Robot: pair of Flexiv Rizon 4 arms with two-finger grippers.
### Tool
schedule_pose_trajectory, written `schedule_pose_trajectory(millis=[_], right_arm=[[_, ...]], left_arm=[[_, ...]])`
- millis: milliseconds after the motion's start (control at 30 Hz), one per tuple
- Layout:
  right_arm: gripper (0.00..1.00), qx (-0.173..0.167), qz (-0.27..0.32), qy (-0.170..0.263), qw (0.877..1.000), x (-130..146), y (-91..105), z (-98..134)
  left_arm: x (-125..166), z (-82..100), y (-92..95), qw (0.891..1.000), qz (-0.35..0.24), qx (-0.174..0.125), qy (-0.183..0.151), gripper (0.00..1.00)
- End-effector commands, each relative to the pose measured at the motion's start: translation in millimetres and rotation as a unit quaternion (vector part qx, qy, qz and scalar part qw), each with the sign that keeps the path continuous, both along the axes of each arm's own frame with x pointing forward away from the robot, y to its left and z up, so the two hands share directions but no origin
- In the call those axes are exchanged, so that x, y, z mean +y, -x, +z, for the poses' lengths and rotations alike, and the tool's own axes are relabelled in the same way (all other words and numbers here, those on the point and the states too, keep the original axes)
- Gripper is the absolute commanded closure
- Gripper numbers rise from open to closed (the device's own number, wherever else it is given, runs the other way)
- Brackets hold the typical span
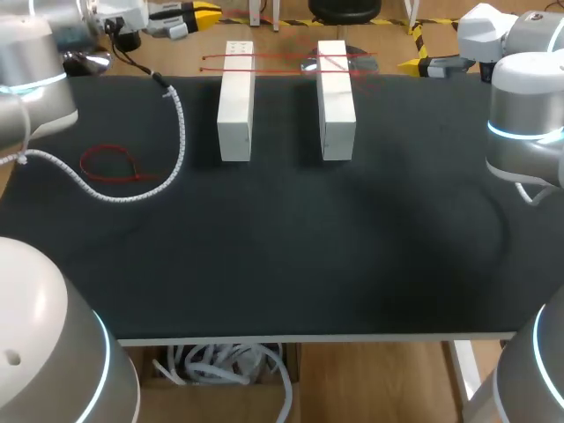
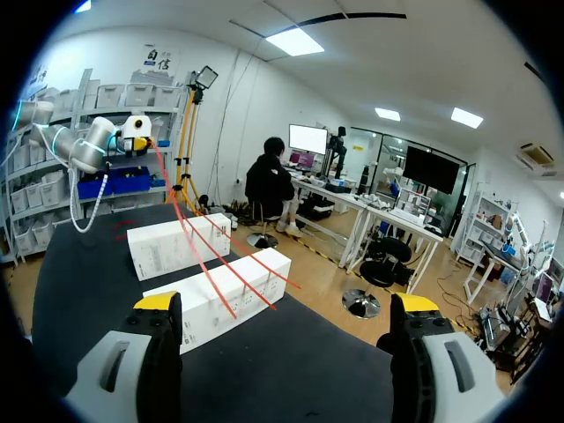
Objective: Grab the tape and strap the tape.
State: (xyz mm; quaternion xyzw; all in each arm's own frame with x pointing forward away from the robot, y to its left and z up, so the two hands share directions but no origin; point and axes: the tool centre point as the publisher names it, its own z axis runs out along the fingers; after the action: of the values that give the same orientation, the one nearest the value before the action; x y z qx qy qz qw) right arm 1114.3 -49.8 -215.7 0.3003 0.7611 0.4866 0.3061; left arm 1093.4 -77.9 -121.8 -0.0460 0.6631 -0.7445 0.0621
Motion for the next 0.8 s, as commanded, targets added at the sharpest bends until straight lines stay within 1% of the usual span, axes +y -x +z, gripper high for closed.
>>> schedule_pose_trajectory(millis=[33,100,233,400,500,567,600,800], right_arm=[[0.00,0.000,0.000,0.000,1.000,0,0.0,0],[0.00,0.000,0.000,0.000,1.000,0,0.0,0],[0.00,0.000,0.000,0.000,1.000,0,0.0,0],[0.00,0.000,0.000,0.000,1.000,0,0.0,0],[0.00,0.000,0.000,0.000,1.000,0,0.0,0],[0.00,0.000,0.000,0.000,1.000,0,0.0,0],[0.00,0.000,0.000,0.000,1.000,0,0.0,0],[0.00,0.000,0.000,0.000,1.000,0,0.0,0]], left_arm=[[-3,7.8,-4.7,1.000,-0.009,-0.001,0.009,1.00],[-6,13.1,-4.9,1.000,-0.010,-0.002,0.015,1.00],[-9,26.0,-6.8,0.999,-0.014,0.013,0.036,1.00],[-13,42.5,-8.5,0.998,-0.024,0.022,0.056,1.00],[-14,49.8,-8.4,0.997,-0.028,0.022,0.061,1.00],[-15,55.0,-6.1,0.997,-0.033,0.017,0.067,1.00],[-16,56.7,-5.4,0.997,-0.033,0.016,0.068,1.00],[-19,63.8,-3.9,0.995,-0.025,0.036,0.084,1.00]])
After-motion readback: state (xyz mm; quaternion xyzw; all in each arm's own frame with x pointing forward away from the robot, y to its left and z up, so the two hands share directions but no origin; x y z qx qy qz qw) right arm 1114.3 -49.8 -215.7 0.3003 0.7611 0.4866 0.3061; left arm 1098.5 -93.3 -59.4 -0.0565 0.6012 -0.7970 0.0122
